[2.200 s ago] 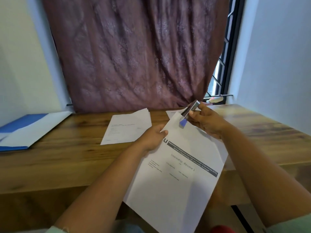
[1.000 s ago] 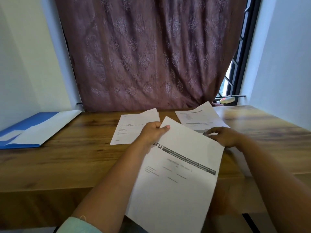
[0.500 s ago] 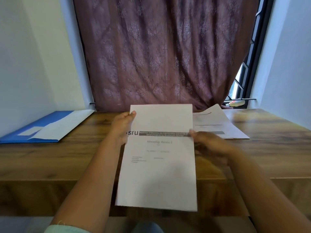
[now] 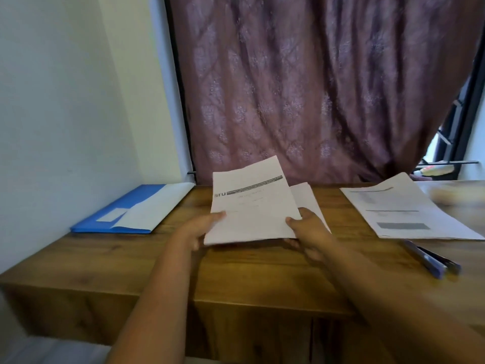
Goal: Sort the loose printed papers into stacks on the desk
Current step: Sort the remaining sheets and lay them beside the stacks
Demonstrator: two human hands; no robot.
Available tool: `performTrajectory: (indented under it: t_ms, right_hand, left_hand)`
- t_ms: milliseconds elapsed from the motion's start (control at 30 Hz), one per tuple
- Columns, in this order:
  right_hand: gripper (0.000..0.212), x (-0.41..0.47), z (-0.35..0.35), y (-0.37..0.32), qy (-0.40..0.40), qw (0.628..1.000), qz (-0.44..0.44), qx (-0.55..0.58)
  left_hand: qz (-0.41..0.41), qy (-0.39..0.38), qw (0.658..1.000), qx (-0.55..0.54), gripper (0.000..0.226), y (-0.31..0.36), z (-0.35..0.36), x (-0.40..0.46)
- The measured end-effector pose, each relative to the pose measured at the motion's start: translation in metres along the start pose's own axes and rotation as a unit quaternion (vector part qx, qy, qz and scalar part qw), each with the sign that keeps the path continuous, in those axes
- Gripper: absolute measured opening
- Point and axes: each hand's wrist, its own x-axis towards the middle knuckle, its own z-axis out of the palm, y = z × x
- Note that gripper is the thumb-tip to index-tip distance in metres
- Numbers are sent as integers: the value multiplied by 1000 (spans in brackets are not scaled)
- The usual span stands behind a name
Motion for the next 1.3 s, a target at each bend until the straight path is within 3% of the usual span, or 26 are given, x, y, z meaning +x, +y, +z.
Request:
performTrajectory:
  t_ms: [100, 167, 233, 300, 400, 600, 667, 733, 767, 833, 867, 967, 1000, 1067, 1133, 1300]
  right_hand:
    - [32, 24, 50, -6, 4, 998, -21, -59]
    - [34, 33, 83, -6, 0, 991, -40, -125]
    - [33, 36, 108, -1, -23, 982, -56, -178]
    - [35, 38, 128, 6, -56, 967, -75, -239]
    - [36, 43, 137, 11, -57, 927, -109, -354]
    - [40, 50, 128, 11, -82, 884, -141, -438]
    - [50, 46, 127, 6, -66, 843, -175, -505]
    - [62, 41, 122, -2, 3, 788, -242, -566]
    - [64, 41, 115, -7, 43, 781, -284, -554]
    - [56, 50, 87, -16, 111, 807, -323, -482]
    - [50, 57, 67, -19, 139, 820, -311, -461]
    - [53, 80, -5, -12, 150, 799, -151, -562]
    - [58, 82, -22, -7, 132, 784, -80, -601]
    - [62, 80, -41, 0, 107, 783, 8, -612]
    - [64, 77, -45, -2, 104, 806, 25, -582]
    - [52, 80, -40, -12, 75, 812, 16, -579]
  left_hand:
    - [-28, 27, 999, 25, 27, -13, -31, 4]
    - [4, 95, 994, 45, 27, -19, -54, 12]
    - [36, 197, 967, 157, 37, -26, -74, 22]
    - [53, 244, 939, 238, 44, -32, -85, 27]
    - [85, 254, 929, 256, 46, -38, -91, 36]
    - [103, 260, 899, 337, 46, -38, -87, 52]
    - [84, 269, 885, 370, 50, -38, -85, 51]
    - [78, 304, 840, 443, 59, -33, -80, 46]
    - [83, 332, 801, 492, 62, -29, -76, 40]
    - [124, 377, 738, 546, 62, -21, -59, 28]
    - [150, 369, 743, 539, 59, -18, -47, 25]
    - [164, 223, 877, 392, 45, -5, 5, 17]
    - [154, 172, 905, 356, 43, -1, 24, 20]
    - [153, 110, 911, 367, 44, 6, 62, 32]
    - [148, 98, 899, 401, 50, 10, 95, 50]
    - [11, 161, 853, 496, 68, 8, 134, 92]
